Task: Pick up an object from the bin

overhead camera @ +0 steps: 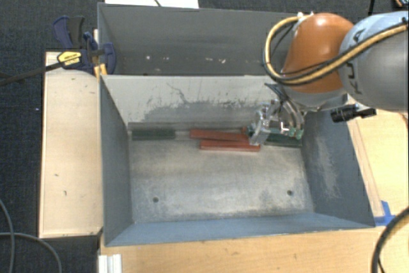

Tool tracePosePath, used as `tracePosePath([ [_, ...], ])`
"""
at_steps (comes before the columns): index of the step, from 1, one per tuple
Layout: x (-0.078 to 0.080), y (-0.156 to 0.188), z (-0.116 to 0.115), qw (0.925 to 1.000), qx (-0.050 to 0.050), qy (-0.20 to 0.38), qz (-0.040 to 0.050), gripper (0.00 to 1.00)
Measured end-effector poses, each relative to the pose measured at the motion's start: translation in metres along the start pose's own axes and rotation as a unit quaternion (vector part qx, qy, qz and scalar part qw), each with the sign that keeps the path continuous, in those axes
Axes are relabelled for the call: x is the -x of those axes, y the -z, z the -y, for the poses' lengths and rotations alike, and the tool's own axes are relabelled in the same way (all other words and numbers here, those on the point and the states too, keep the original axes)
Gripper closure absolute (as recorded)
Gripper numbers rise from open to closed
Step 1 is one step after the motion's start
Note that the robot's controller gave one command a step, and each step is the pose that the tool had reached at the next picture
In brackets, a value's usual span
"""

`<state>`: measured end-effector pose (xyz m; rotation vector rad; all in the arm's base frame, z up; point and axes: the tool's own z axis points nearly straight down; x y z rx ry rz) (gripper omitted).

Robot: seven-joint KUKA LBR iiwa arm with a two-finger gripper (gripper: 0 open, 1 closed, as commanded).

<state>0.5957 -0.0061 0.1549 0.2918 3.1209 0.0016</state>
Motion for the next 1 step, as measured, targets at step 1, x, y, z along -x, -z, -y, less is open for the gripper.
tracePosePath([
  [1,0.002,0.0315,-0.0003,1.0,0.0,0.002,0.0006,1.0],
])
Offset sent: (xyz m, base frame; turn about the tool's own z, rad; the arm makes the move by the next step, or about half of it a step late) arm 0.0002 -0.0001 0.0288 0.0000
